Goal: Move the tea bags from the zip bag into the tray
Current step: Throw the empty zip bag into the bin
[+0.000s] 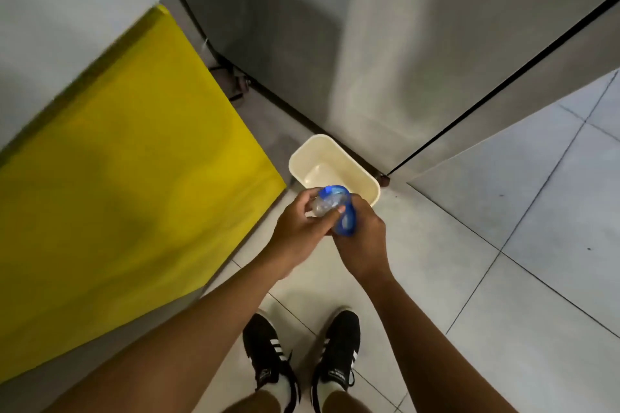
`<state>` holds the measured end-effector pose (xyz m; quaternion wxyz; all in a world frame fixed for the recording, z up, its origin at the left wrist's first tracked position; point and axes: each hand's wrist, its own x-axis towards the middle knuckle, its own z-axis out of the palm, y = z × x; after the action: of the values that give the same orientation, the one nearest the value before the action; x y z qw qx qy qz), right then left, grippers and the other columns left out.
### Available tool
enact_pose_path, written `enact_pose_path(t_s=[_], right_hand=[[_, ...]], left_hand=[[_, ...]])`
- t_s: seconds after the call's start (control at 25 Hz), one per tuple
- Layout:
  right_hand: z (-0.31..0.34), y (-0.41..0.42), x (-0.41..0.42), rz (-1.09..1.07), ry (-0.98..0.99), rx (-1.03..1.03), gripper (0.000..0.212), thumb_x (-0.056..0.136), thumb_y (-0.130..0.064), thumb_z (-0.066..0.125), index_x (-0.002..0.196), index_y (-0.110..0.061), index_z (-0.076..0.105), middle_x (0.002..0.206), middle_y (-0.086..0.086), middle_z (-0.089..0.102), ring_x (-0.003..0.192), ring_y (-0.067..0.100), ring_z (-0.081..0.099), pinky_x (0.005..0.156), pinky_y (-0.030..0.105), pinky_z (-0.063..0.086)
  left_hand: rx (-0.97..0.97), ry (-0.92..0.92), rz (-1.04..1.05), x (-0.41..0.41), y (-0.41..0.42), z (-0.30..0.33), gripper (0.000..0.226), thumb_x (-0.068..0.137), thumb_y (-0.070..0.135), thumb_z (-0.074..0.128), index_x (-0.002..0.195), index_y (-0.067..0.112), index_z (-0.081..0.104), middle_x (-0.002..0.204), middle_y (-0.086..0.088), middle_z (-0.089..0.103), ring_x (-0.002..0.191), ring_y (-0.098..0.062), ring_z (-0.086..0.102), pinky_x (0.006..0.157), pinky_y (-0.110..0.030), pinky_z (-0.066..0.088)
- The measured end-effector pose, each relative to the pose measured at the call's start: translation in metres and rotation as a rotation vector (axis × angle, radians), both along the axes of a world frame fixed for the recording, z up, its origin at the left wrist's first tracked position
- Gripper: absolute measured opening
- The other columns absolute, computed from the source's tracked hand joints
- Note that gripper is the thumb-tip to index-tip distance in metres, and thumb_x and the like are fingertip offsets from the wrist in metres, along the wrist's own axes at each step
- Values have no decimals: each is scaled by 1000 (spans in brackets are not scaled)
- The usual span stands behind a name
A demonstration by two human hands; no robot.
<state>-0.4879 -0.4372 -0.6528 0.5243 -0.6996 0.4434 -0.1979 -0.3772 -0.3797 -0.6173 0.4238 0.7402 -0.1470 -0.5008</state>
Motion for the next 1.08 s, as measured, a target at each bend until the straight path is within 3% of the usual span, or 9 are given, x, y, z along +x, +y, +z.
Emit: enact_pose_path(t_s=[0.16,0.28,0.4,0.52,0.6,0.72,0.8,0.92,1.08], right_hand=[[-62,7,-9,31,109,-109,79,82,-32,79,148,-20,37,150,-2,40,137,16,41,109,34,43],[-90,6,-3,42,183,-227,67,85,-19,77,144,-26,44,152,1,38,134,17,45,105,21,43],[-112,-19,13,-15,183,-285,51,83,-3,75,129,-19,59,134,5,53,115,20,57,91,32,56],[-134,-42,30,-72,183,-290,43,81,2,73,121,-11,61,125,8,60,110,23,59,89,31,54],[-152,-53,39,-111,213,-289,40,83,1,72,121,-9,62,125,10,62,112,25,59,90,31,52],[-178,-57,43,-92,265,-304,41,86,-2,71,125,-9,61,128,11,61,111,29,60,89,34,54],[-196,-56,47,27,375,-216,58,87,-10,71,139,-16,49,140,10,52,118,31,54,92,39,53],[-218,-61,48,169,568,-63,77,87,-18,66,151,-30,24,152,7,37,127,35,47,94,45,52],[-200,-80,52,163,546,-105,65,91,-18,57,150,-26,31,146,6,45,125,34,52,97,43,51]], left_hand=[[111,-259,-2,21,-23,-81,41,82,46,75,115,23,67,105,5,72,94,-12,69,74,-33,62],[94,-137,-61,24,-42,-114,31,89,35,71,116,22,67,105,4,73,95,-17,71,72,-30,62],[73,-27,-52,25,-58,-138,23,90,31,67,112,30,65,108,7,71,106,-18,67,87,-34,58],[33,41,-38,39,-70,-159,55,77,54,68,128,44,52,130,10,59,119,-16,57,100,-43,51],[29,-101,-83,44,-73,-170,65,76,61,68,134,50,43,136,14,50,120,-12,52,97,-41,53],[79,-463,-224,41,-70,-190,62,88,49,65,143,34,41,139,4,48,116,-12,50,94,-32,53],[93,-622,-310,47,-70,-204,62,90,44,66,144,26,42,141,-1,47,121,-17,50,94,-26,46],[110,-744,-398,56,-77,-211,60,90,39,68,143,23,45,141,-2,47,124,-20,51,94,-26,47],[96,-791,-452,57,-83,-197,53,90,36,67,139,25,49,142,-1,46,126,-21,49,95,-29,46]])
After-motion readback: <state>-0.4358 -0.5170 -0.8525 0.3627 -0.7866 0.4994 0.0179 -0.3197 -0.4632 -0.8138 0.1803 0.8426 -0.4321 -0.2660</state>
